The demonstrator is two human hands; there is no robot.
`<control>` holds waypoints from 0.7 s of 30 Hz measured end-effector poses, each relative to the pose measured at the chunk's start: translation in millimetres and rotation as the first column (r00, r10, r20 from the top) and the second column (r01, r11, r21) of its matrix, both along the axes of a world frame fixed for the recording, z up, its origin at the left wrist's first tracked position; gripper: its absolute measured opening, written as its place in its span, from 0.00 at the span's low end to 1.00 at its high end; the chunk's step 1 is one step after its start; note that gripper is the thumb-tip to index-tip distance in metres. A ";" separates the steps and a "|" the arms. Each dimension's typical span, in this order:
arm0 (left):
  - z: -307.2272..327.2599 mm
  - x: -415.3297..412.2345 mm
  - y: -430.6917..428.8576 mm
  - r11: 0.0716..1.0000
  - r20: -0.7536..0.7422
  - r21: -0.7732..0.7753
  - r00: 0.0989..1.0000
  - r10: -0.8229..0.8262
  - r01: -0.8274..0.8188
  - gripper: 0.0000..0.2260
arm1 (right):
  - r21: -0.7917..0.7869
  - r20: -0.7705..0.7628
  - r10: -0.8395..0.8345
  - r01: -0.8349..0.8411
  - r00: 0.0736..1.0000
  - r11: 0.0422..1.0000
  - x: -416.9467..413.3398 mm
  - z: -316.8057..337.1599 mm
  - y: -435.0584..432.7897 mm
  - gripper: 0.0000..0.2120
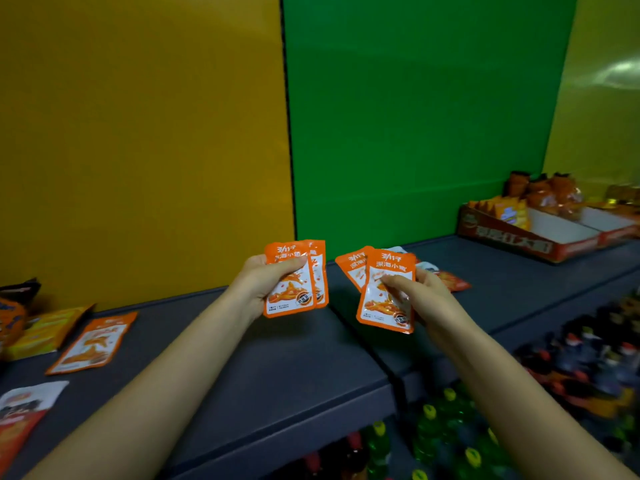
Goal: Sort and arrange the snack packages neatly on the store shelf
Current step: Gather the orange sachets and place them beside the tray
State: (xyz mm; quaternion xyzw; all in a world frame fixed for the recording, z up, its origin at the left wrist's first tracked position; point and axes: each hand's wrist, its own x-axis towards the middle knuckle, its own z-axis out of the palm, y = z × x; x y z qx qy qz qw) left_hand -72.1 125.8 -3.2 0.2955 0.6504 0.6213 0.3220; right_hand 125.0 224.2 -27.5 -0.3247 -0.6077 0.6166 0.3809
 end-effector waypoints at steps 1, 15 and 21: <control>-1.5 16.8 11.3 1.000 0.016 0.010 1.000 -0.012 0.012 0.07 | 0.005 0.010 -0.012 0.012 1.000 1.000 18.4 -0.6 10.0 0.02; -18.0 182.0 147.9 0.995 0.161 0.045 0.982 -0.094 0.088 0.07 | -0.025 0.049 -0.044 0.046 0.998 0.999 190.5 -5.8 140.7 0.03; -19.2 199.8 201.0 0.997 0.136 0.030 0.988 -0.078 0.074 0.06 | -0.046 -0.007 0.001 -0.001 1.000 0.999 190.8 -5.8 187.2 0.04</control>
